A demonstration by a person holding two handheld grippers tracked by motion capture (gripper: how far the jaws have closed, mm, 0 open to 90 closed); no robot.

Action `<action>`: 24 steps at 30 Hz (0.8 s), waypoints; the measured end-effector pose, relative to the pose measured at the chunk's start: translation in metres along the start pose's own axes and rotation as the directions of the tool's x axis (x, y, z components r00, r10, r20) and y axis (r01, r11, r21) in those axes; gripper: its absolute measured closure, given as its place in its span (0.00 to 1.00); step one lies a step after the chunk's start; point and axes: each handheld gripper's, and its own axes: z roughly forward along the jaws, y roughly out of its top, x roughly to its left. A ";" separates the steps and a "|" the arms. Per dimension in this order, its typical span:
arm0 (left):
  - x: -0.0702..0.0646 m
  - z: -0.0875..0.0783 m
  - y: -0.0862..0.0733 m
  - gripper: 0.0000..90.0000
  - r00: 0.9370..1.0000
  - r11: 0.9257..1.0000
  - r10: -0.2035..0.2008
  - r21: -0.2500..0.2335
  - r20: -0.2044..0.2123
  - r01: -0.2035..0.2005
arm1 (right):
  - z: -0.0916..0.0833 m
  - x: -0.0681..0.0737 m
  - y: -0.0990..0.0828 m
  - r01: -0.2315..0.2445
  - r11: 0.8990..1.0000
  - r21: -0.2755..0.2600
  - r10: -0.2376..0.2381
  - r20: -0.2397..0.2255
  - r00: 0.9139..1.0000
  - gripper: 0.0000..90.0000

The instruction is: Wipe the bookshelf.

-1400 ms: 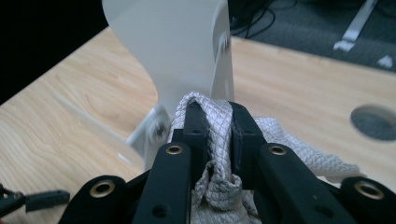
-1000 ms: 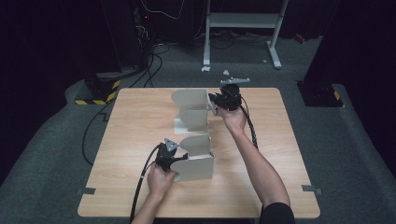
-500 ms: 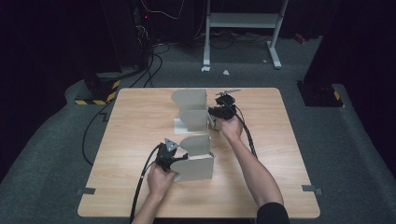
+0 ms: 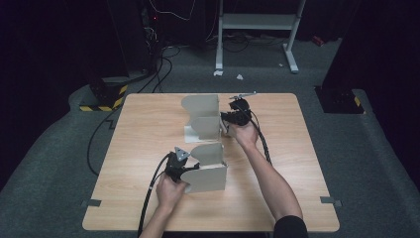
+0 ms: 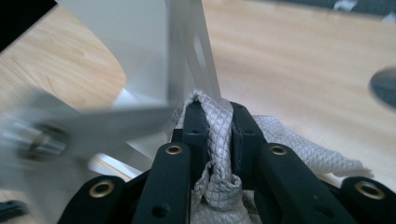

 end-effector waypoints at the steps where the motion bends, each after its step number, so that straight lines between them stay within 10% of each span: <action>1: 0.000 0.000 0.000 0.33 1.000 1.000 0.000 0.000 0.000 0.000 | -0.005 0.001 0.004 0.005 1.000 -0.020 -0.005 0.002 1.000 0.89; 12: 0.000 0.000 0.000 0.33 1.000 1.000 0.000 0.000 0.001 0.000 | -0.035 0.013 0.040 0.035 0.987 -0.155 -0.033 0.017 0.999 0.89; 24: 0.000 0.000 0.000 0.33 1.000 1.000 0.001 0.000 0.000 -0.001 | -0.010 0.005 0.029 0.020 0.996 -0.082 -0.018 0.023 1.000 0.89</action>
